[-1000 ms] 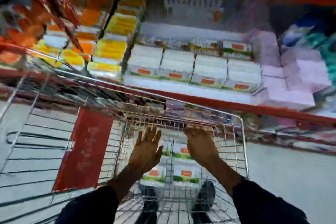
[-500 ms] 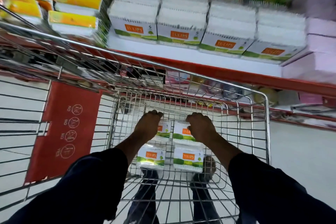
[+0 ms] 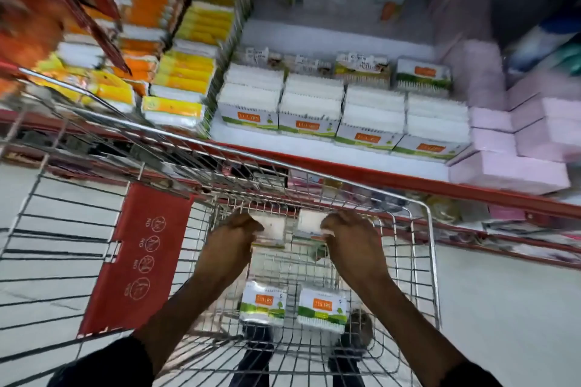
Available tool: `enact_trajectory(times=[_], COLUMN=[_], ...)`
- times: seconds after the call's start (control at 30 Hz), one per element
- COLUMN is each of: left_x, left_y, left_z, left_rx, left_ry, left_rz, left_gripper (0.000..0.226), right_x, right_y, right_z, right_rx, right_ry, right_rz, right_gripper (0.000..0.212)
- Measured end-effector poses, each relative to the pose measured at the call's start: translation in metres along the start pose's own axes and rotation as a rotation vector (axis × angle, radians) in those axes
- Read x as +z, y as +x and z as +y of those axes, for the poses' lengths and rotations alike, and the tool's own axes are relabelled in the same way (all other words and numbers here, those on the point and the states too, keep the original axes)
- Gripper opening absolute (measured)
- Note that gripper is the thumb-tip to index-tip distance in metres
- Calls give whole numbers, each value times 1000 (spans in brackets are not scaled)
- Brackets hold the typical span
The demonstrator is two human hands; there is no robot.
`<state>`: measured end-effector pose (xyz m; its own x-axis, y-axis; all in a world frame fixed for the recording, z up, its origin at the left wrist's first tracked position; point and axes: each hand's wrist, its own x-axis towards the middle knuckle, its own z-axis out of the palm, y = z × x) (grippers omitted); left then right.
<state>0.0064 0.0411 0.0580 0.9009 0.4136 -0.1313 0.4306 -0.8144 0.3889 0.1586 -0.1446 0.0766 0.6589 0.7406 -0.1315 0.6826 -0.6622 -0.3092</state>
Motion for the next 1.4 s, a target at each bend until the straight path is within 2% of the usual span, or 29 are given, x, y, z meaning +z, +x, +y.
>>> enact_trajectory(times=[0.27, 0.43, 0.83, 1.1, 1.4], left_x=[-130, -168, -146, -135, -129], left_y=[5, 32, 94, 103, 105], left_z=[29, 39, 22, 20, 19], left_rx=[103, 118, 41, 24, 29], left_ry=[0, -26, -26, -28, -33], left_rz=[308, 480, 392, 367, 381], left_gripper=[32, 24, 29, 29, 32], right_x=[-132, -153, -102, -87, -82], right_y=[-4, 24, 92, 105, 108], right_z=[-44, -56, -61, -58, -57], right_rx=[-60, -93, -58, -53, -66], right_ry=[102, 120, 105, 71, 72], right_rz=[314, 423, 367, 299, 323], right_gripper=[20, 17, 22, 24, 24])
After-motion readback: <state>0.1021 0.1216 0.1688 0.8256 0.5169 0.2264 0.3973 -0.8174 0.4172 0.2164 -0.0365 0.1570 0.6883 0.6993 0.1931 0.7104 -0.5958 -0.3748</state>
